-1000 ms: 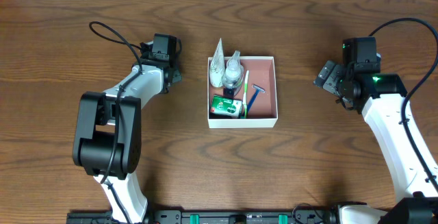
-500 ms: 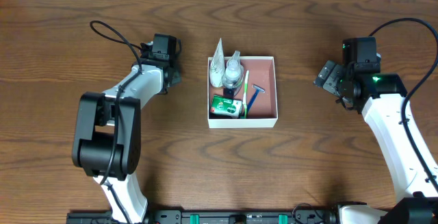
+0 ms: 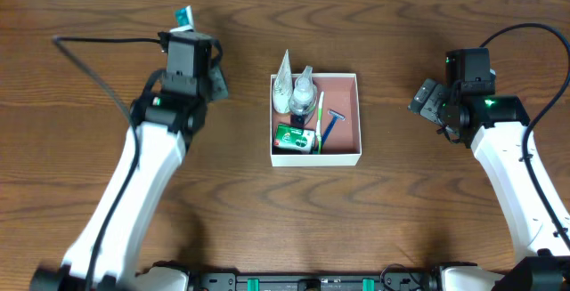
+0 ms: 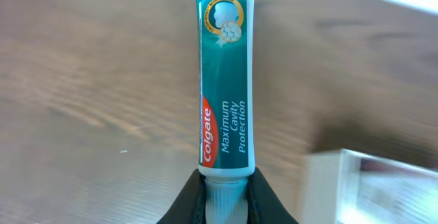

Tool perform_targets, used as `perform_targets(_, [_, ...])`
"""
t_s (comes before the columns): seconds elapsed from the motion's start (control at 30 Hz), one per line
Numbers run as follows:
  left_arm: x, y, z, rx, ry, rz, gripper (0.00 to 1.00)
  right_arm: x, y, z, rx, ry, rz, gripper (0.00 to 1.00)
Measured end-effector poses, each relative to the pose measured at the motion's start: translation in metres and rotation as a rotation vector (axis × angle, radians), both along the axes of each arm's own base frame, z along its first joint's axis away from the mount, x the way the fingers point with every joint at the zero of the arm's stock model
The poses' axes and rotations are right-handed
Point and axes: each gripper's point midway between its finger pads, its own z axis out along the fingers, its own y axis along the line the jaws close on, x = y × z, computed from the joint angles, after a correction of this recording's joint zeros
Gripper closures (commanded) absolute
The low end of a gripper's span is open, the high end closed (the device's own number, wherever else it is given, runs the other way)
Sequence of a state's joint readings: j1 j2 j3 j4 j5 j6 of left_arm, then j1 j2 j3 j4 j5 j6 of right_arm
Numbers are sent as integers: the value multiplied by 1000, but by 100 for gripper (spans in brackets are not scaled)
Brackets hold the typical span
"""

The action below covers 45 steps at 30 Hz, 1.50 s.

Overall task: Pack container
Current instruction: 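Carry the Colgate tube into the white box and lower it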

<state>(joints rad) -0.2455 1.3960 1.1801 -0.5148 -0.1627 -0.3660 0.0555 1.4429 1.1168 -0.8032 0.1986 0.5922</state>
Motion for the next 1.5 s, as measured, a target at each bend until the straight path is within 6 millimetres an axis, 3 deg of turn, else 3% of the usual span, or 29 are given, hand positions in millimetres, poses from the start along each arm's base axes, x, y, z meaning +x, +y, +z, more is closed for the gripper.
perform_targets(0.27, [-52,-86,68,-93,-164,-269,94,0,0,0,0,0,0,1])
perform_targets(0.5, [-95,-159,70,-139,-153,-489,94,0,0,0,0,0,0,1])
perform_targets(0.73, [-120,-213,38,-128,-62,-602,94,0,0,0,0,0,0,1])
perform_targets(1.0, [-119,-252,-23,-86,53,-605,94,0,0,0,0,0,0,1])
perform_targets(1.17, [-107,-258,-62,-37,96,-554,94,0,0,0,0,0,0,1])
perform_targets(1.5, [-92,-257,-105,15,132,-451,94,0,0,0,0,0,0,1])
